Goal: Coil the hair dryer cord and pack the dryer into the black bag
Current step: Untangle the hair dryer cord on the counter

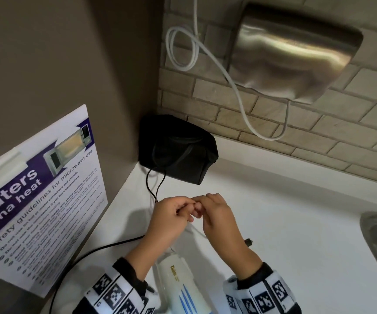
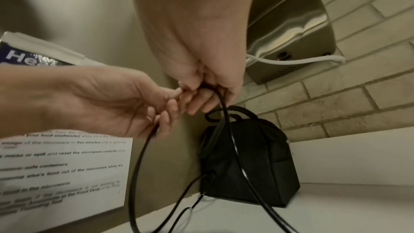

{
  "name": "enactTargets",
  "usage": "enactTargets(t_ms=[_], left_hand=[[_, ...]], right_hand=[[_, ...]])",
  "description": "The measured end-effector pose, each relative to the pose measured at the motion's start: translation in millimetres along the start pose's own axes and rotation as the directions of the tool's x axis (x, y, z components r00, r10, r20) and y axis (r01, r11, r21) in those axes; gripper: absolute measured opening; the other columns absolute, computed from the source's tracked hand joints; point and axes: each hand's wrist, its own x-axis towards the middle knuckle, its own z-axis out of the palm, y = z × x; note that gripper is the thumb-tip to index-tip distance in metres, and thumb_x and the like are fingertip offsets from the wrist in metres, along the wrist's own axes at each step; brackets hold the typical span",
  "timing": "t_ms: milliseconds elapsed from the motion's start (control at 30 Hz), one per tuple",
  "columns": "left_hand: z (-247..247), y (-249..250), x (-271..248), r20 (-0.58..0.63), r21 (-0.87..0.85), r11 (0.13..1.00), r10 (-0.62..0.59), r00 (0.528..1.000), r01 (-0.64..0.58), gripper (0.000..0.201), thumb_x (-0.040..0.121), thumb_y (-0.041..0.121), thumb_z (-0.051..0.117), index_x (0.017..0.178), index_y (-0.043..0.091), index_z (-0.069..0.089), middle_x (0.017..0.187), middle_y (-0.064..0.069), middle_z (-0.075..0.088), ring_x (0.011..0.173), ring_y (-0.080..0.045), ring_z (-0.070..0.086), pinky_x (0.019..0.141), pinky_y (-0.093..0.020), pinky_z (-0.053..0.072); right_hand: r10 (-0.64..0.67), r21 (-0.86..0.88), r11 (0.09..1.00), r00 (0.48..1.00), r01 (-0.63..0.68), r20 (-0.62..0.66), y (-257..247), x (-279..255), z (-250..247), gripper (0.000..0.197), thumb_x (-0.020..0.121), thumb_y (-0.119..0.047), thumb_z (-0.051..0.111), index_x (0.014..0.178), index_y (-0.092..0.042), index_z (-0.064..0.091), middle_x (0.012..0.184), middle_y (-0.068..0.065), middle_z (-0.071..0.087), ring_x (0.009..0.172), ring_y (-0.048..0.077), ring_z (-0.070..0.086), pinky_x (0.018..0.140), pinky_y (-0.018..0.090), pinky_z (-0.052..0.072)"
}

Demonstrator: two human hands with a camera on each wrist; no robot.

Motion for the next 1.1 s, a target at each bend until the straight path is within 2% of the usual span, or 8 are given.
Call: enactTargets(t_ms=[167,333,467,667,800,867,967,1100], left_hand=[[-14.3,3.7,1.0,-0.155,-0.024,1.000,0.011,0.988,-0.014,0.040,0.091,-0.002,0.051,0.068,0.025,0.067,0.066,0.005,0.070,0.057,0.003,0.061,0.060,-0.011,0.049],[-35.8,-1.6,10.5,-0.258,-0.173,0.983,-0.112,0.960,0.068,0.035,0.094,-0.002,0.048,0.071,0.017,0.067,0.062,0.007,0.066,0.049,0.002,0.056,0.053,-0.010,0.048],[-48.7,-13.7,15.5,-0.302,-0.259,0.957,-0.209,0.930,0.131,0.035,0.095,0.000,0.047,0.073,0.017,0.067,0.062,0.007,0.066,0.057,-0.009,0.054,0.056,-0.016,0.048],[-66.6,-29.0,22.2,-0.333,-0.382,0.910,-0.296,0.895,0.158,0.033,0.098,0.000,0.043,0.075,0.009,0.065,0.071,-0.004,0.060,0.057,-0.010,0.048,0.053,-0.016,0.045],[-71.2,-37.2,24.0,-0.350,-0.369,0.917,-0.291,0.891,0.154,0.031,0.098,0.001,0.044,0.077,0.008,0.066,0.070,-0.003,0.060,0.053,-0.007,0.050,0.053,-0.014,0.047],[-70.5,-37.8,23.3,-0.323,-0.340,0.928,-0.265,0.909,0.150,0.026,0.098,0.003,0.045,0.085,0.004,0.067,0.072,-0.002,0.062,0.059,-0.008,0.053,0.062,-0.016,0.047],[-74.2,-36.6,20.6,-0.233,-0.191,0.970,-0.191,0.954,0.148,0.020,0.096,0.011,0.052,0.088,0.018,0.070,0.086,0.005,0.069,0.081,-0.005,0.060,0.078,-0.017,0.043],[-73.5,-41.8,20.9,-0.117,0.027,0.984,-0.174,0.978,0.179,0.014,0.091,0.023,0.061,0.096,0.032,0.070,0.092,0.002,0.070,0.091,-0.014,0.063,0.080,-0.022,0.043]], right_hand=[[0.016,-0.143,0.990,1.000,-0.018,-0.014,8.0,4.2,7.2,0.033,0.066,0.017,0.044,0.068,-0.015,0.053,0.063,-0.008,0.047,0.070,0.013,0.039,0.060,0.015,0.029],[0.045,-0.380,0.923,0.998,-0.054,-0.032,34.3,-1.3,2.1,0.037,0.049,0.011,0.042,0.059,-0.025,0.040,0.048,-0.010,0.044,0.058,0.013,0.033,0.067,0.023,0.033],[0.128,-0.455,0.882,0.992,-0.124,-0.021,53.0,-14.7,2.1,0.038,0.047,0.008,0.043,0.059,-0.027,0.034,0.048,-0.014,0.034,0.054,0.015,0.036,0.073,0.028,0.041],[0.314,-0.532,0.793,0.947,-0.299,-0.064,81.9,-29.8,-0.5,0.031,0.057,0.008,0.060,0.055,-0.022,0.051,0.048,-0.009,0.048,0.060,0.021,0.057,0.078,0.037,0.046],[0.353,-0.468,0.816,0.934,-0.339,-0.061,100.6,-36.0,-0.6,0.037,0.062,0.010,0.055,0.060,-0.026,0.047,0.073,-0.009,0.061,0.074,0.019,0.057,0.083,0.035,0.041],[0.375,-0.371,0.848,0.923,-0.379,-0.087,113.7,-35.7,0.9,0.036,0.072,0.008,0.054,0.064,-0.027,0.053,0.087,-0.008,0.057,0.079,0.017,0.053,0.076,0.033,0.041],[0.397,-0.214,0.879,0.902,-0.427,-0.169,132.1,-39.6,-0.9,0.027,0.084,-0.001,0.061,0.077,-0.024,0.072,0.088,0.001,0.048,0.081,0.020,0.050,0.070,0.033,0.046],[0.493,-0.146,0.852,0.864,-0.504,-0.102,142.5,-45.4,-13.3,0.017,0.091,-0.018,0.058,0.092,-0.020,0.075,0.069,0.004,0.054,0.079,0.017,0.042,0.064,0.025,0.040]])
